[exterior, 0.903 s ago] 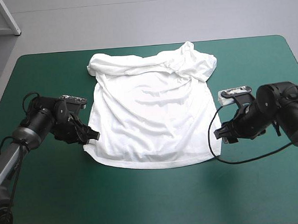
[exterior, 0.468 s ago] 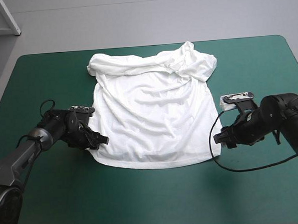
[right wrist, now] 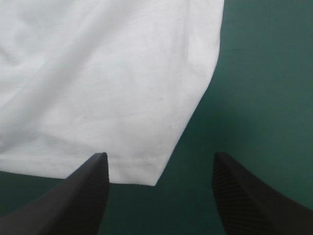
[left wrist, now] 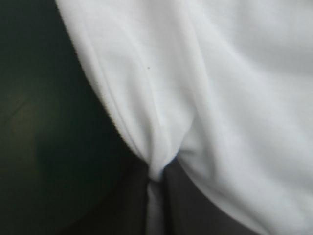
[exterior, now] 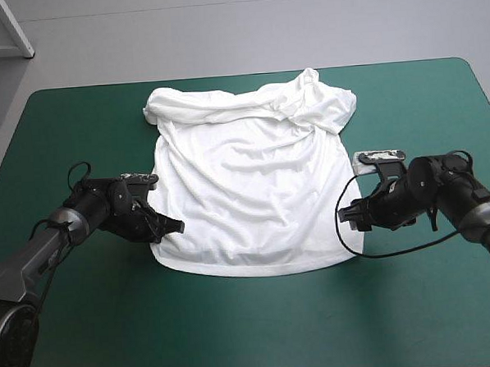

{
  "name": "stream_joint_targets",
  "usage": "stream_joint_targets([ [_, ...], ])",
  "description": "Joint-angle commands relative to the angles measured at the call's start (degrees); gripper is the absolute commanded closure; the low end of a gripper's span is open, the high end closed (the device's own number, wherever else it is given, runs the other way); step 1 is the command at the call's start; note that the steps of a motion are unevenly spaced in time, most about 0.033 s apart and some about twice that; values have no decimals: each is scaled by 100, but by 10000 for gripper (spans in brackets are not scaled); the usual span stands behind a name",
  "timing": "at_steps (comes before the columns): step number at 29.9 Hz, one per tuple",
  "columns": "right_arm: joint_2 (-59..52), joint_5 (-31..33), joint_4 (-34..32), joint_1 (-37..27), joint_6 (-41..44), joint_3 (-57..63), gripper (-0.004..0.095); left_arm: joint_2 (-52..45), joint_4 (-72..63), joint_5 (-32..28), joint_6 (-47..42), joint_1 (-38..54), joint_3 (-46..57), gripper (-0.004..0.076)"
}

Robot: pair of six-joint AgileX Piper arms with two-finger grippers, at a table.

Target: Fold the cloth

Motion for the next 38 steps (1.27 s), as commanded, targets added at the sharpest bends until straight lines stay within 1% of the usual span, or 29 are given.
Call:
stream_joint_targets([
  [1,266,-221,103,-15,44,-123,333,-5,130,-90,-93,-11,-23,727],
  [7,989,-464,451,-3,44,-123,333,-5,130,-48,-20,-11,-23,727],
  [11,1307,-505,680,-3,-5,-123,334,-5,130,-48,-20,-11,-23,730],
  [13,1389,-505,724,-3,-109,-123,366,-5,130,-60,-46,-11,-23,730],
  [14,1409,-518,724,-3,-167,-123,412,-5,130,-61,-47,-11,-23,731],
  [16,1415,-578,756,-3,-305,-123,540,-5,130,-61,-72,-11,-23,730],
  [20,1364,-737,811,-3,-621,-123,893,-196,144,-110,-81,-11,-23,730],
  [21,1306,-761,823,-3,-663,-123,922,-339,169,-142,-84,-11,-36,730],
  [26,863,-760,823,-3,-804,-415,925,-1028,277,-60,-84,-11,-381,731],
  [29,481,-708,823,-3,-817,-886,926,-1409,461,227,-71,-11,-871,732],
  [34,-40,-685,823,-3,-817,-1888,927,-1772,868,714,-34,-11,-2088,732],
  [38,-310,-673,823,-3,-817,-2941,927,-1888,1359,874,-23,-11,-3308,732],
])
